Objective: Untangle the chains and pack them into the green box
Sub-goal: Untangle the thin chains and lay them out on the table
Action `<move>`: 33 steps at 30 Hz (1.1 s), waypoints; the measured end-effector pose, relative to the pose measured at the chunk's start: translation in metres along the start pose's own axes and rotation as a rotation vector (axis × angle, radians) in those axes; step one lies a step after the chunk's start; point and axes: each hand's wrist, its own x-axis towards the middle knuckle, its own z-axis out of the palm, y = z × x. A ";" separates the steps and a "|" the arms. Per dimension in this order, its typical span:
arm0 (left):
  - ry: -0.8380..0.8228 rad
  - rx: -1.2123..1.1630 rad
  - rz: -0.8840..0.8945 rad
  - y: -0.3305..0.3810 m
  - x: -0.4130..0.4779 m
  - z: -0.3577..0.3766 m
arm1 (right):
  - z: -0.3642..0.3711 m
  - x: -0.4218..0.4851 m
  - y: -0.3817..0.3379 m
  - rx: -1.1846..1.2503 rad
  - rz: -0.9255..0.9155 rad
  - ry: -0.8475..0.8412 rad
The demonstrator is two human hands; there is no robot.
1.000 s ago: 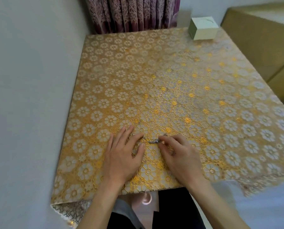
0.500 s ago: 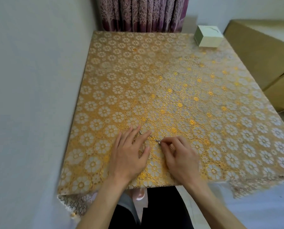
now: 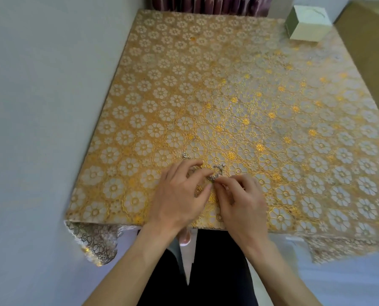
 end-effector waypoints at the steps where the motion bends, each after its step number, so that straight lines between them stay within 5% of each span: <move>1: -0.003 0.018 0.012 0.000 0.005 0.001 | 0.001 0.001 0.000 -0.015 0.001 0.012; 21: 0.050 -0.035 0.098 -0.005 0.002 0.003 | 0.001 -0.001 -0.004 -0.099 0.015 -0.034; 33: 0.050 -0.156 0.073 -0.012 -0.006 -0.002 | -0.019 0.022 -0.001 0.160 0.076 -0.260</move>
